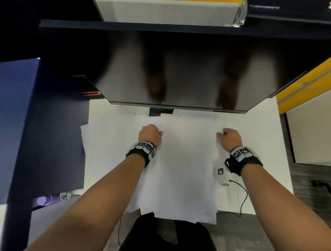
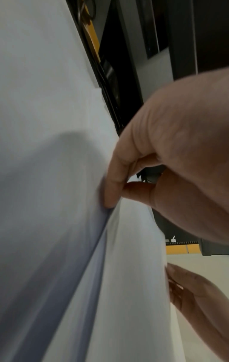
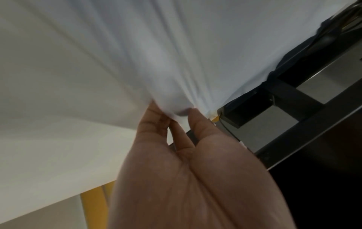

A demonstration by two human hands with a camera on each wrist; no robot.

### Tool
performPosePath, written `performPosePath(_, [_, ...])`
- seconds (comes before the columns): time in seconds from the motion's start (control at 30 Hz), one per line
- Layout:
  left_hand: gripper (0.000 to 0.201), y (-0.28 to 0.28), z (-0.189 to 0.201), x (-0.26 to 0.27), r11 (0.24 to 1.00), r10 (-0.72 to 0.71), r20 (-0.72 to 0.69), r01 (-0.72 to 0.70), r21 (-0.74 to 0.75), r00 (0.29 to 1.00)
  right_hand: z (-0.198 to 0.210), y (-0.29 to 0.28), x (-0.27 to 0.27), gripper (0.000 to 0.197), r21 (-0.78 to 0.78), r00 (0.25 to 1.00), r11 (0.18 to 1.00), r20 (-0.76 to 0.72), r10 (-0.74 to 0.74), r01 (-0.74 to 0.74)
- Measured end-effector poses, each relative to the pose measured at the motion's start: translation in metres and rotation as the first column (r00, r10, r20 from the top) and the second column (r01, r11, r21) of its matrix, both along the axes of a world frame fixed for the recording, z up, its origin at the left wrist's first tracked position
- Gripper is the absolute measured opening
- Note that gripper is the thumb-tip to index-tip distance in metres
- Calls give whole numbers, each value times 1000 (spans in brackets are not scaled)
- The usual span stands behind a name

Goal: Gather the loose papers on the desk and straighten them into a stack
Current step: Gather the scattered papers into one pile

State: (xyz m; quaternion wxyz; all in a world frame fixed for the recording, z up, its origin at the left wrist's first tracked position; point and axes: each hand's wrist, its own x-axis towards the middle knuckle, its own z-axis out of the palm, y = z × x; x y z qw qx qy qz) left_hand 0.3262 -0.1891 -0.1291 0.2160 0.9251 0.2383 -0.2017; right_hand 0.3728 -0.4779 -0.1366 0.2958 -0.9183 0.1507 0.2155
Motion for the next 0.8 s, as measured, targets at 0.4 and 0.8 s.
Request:
performPosePath(0.4, [50,30,-3,-56,941,272,103,-242,-235,957,-10,-11,-29,68,207,971,950,8,-240,233])
performPosePath(0.8, [111,123,-11,-126,681,729,3,-726,92,685,-23,-8,-47,74,192,974,955,-9,-227,225])
